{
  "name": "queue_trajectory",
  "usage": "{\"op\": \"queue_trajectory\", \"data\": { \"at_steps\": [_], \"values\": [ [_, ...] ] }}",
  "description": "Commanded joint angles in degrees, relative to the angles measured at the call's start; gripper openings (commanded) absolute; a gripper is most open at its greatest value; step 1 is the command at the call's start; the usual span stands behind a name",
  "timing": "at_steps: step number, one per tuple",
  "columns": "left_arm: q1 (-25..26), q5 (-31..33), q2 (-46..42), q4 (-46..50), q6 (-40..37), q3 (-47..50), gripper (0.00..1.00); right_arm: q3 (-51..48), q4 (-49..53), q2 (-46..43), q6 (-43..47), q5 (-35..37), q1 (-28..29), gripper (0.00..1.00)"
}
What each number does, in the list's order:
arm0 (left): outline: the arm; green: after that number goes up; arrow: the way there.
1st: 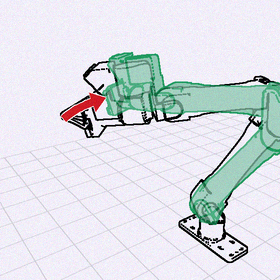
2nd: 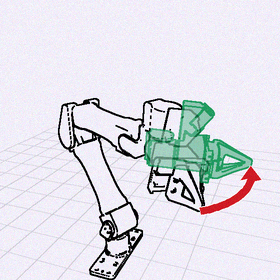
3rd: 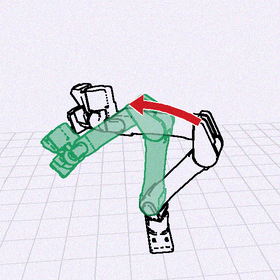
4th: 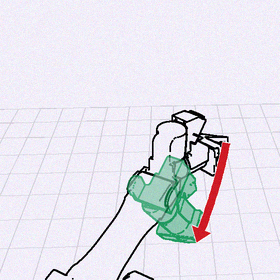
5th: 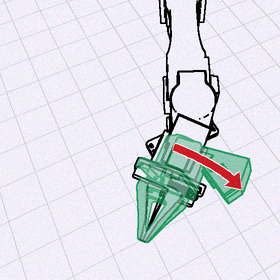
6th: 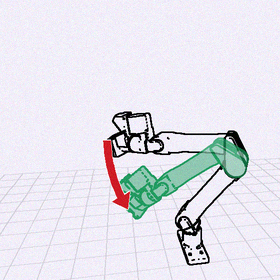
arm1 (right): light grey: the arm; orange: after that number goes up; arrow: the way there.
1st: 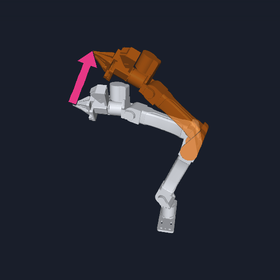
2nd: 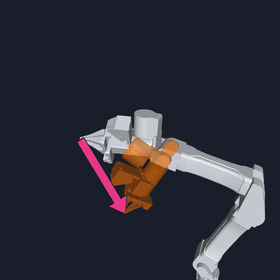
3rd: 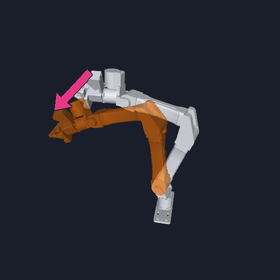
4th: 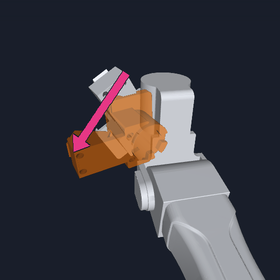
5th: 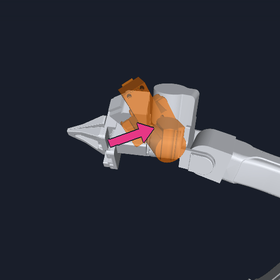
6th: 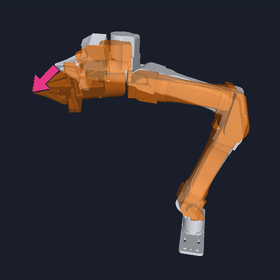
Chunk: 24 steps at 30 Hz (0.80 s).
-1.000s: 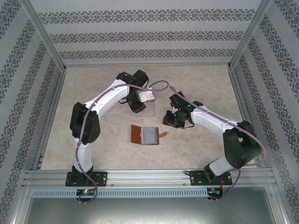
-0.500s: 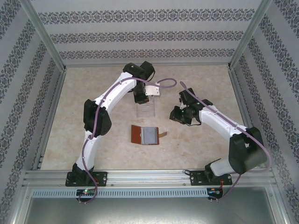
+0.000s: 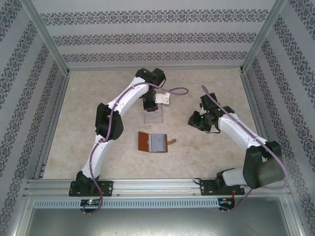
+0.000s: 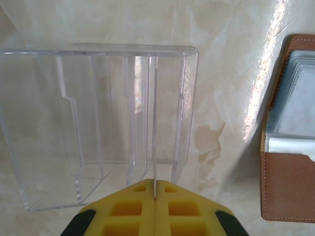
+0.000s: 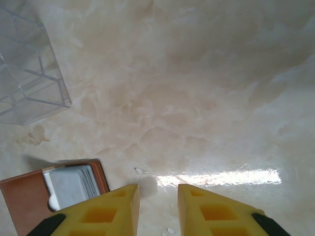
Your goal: Take the credit cards out of the card holder
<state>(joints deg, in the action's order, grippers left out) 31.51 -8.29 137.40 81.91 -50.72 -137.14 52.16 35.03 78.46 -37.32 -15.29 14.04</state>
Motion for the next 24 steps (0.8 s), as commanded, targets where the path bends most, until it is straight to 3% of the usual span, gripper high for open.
{"op": "queue_trajectory", "data": {
  "at_steps": [1, 24],
  "values": [
    [0.68, -0.03, 1.85, 4.18, -2.16, -1.36, 0.0, -1.4, 1.01, -1.6, 1.02, -0.08, -0.68, 0.29],
    [2.44, -0.28, 4.98, 4.78, -3.69, 0.49, 0.01, -5.51, -0.22, -3.75, -0.46, 0.0, -1.05, 0.29]
  ]
}}
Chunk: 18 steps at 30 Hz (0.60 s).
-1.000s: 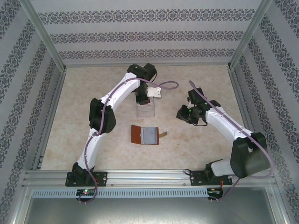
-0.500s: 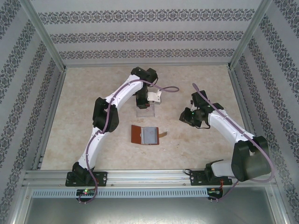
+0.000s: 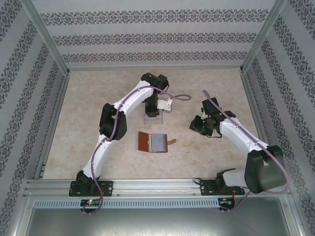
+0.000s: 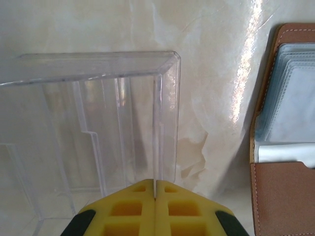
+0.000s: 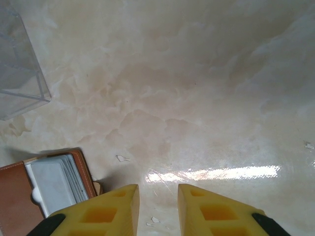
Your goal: Take the credit cards out of the card holder
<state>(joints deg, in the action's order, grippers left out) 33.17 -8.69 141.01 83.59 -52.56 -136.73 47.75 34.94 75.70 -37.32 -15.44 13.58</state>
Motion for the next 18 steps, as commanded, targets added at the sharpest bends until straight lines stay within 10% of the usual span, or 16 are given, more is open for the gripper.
{"op": "queue_trajectory", "data": {
  "at_steps": [1, 18],
  "values": [
    [0.76, 0.68, 1.38, 2.91, -1.74, 0.12, 0.02, -1.08, -0.14, -0.97, -0.47, 0.15, -0.58, 0.29],
    [0.37, 6.83, -0.01, -2.02, -0.64, -0.73, 0.15, -0.74, -0.84, -0.91, -0.74, -0.2, -0.59, 0.29]
  ]
}}
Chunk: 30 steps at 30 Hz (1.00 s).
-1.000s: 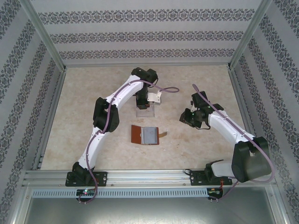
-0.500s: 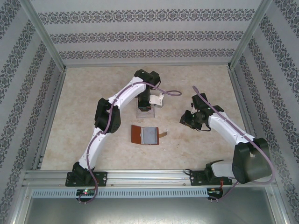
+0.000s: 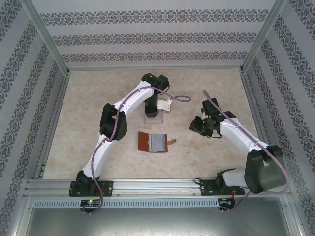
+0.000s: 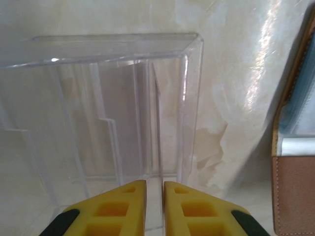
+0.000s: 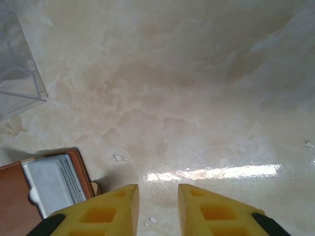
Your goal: Take the credit cards out of the card holder
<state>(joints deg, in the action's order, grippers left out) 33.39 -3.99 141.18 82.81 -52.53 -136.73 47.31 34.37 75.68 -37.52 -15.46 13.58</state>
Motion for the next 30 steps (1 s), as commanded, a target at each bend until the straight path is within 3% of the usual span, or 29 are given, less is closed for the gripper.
{"op": "queue_trajectory", "data": {
  "at_steps": [1, 15, 21, 30],
  "values": [
    [0.02, 2.58, -0.21, -1.77, -0.39, -0.87, 0.15, -0.29, -0.27, -0.87, -0.54, -0.17, -0.65, 0.29],
    [-0.51, 6.0, -0.38, -5.0, 0.06, -2.04, 0.13, -0.04, -0.42, -0.62, -0.55, -0.27, -0.41, 0.29],
    [-0.67, 4.98, 0.27, -4.69, 0.15, -1.76, 0.08, 0.15, -0.41, -0.18, -0.45, -0.44, -0.43, 0.29],
    [-0.61, 1.68, -0.48, -2.12, 1.75, -1.03, 0.09, 0.59, -0.36, -0.05, -0.36, -0.48, -0.38, 0.29]
  ]
}}
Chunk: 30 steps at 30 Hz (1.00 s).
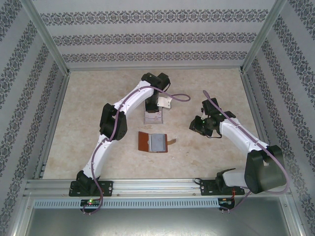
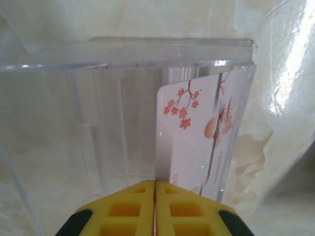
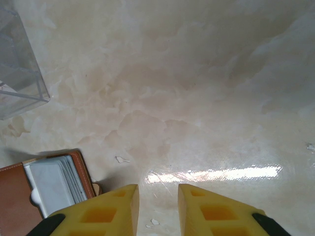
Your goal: Take the credit cards out of the card holder
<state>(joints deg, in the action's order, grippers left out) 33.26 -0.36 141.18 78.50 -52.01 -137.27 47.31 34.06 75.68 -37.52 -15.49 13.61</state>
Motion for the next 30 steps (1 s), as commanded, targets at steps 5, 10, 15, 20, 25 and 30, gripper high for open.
{"op": "queue_trajectory", "data": {
  "at_steps": [5, 10, 15, 20, 25, 30],
  "values": [
    [-0.36, -3.37, -2.88, 2.66, 1.97, -0.5, 0.1, 1.05, -0.05, 0.49, -0.2, -0.65, -0.38, 0.29],
    [-0.29, -4.11, -4.64, 2.29, 3.67, -0.46, 0.1, 1.46, -0.14, 0.87, -0.17, -0.67, -0.12, 0.29],
    [-0.29, -4.43, -6.18, 0.09, 8.61, 0.68, 0.1, 1.81, -0.7, 1.48, -0.27, -1.02, 0.51, 0.29],
    [-0.28, -2.92, -8.38, -5.42, 15.44, 4.8, 0.06, 2.26, -1.68, 2.9, -0.62, -1.21, 1.81, 0.29],
    [-0.29, -0.28, -9.36, -10.19, 15.8, 11.83, 0.05, 2.61, -2.07, 3.95, -0.62, -1.47, 2.43, 0.28],
    [-0.29, 0.8, -7.98, -11.72, 15.8, 13.5, 0.05, 2.7, -2.15, 4.3, -0.61, -1.35, 2.51, 0.28]
  ]
}}
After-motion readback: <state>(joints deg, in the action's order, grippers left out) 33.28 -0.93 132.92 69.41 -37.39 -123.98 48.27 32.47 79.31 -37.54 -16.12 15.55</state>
